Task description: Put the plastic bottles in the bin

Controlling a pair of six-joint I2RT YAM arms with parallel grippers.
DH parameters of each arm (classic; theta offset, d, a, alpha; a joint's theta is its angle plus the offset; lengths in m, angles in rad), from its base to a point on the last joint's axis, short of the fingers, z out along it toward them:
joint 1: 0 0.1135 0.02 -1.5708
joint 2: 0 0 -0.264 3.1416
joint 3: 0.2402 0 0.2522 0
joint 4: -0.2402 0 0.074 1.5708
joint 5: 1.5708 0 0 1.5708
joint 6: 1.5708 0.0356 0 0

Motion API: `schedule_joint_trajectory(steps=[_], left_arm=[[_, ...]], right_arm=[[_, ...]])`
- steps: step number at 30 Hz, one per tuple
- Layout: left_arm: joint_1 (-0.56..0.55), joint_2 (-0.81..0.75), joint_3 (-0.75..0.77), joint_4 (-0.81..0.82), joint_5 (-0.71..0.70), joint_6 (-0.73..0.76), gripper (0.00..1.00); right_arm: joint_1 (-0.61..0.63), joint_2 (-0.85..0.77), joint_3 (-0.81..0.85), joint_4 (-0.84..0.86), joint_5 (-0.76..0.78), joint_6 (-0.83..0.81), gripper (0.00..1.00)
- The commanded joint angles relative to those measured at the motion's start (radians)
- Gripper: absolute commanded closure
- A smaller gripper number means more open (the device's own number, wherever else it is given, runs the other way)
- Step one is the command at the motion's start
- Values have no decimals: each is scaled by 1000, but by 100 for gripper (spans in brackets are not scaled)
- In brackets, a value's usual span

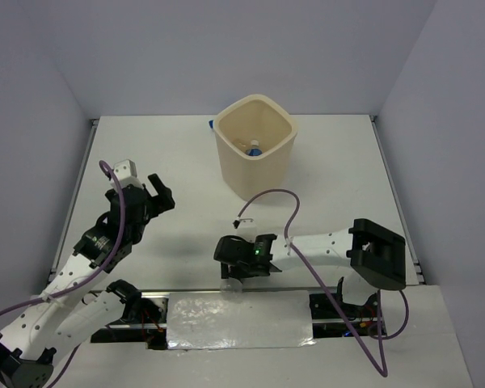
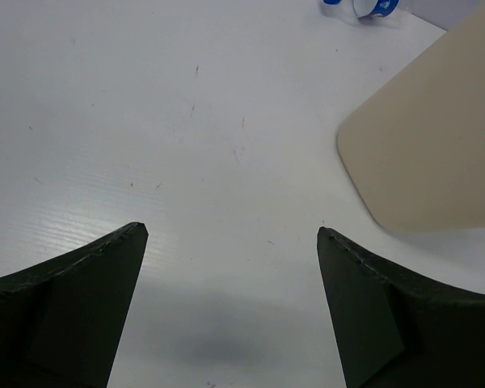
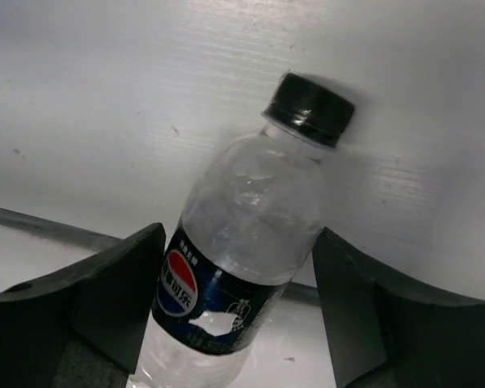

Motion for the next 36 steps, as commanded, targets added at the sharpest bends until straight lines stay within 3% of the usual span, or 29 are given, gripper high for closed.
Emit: schedule_joint_trajectory(steps=[1, 4, 7, 11, 16, 20, 24, 26, 31, 36], left_arm=[[4, -1, 4, 13, -27, -15, 1], [4, 0, 4, 15, -27, -10, 1], [4, 9, 12, 18, -30, 1, 1], [5, 25, 27, 52, -21, 34, 1], [23, 80, 68, 89, 41, 88, 1], [106, 129, 144, 107, 135, 131, 1], [238, 190, 206, 161, 327, 174, 1], [301, 224, 254, 176, 419, 221, 1], [343, 376, 396, 205, 491, 313, 1], [352, 519, 501, 184, 503, 347, 1]], right_arm=[[5, -5, -21, 64, 8, 29, 27], [5, -64, -44, 87, 49, 17, 60], [5, -137, -59, 133, 80, -50, 66], [4, -247, -32, 191, 109, -254, 70], [-9, -382, 128, 104, 196, -440, 71], [-151, -459, 246, 96, 215, -587, 70], [-370, -483, 347, 108, 62, -689, 69], [-471, -470, 407, 128, 33, -753, 68], [-625, -363, 585, 167, -24, -863, 65], [-723, -137, 784, 147, -83, -929, 64]])
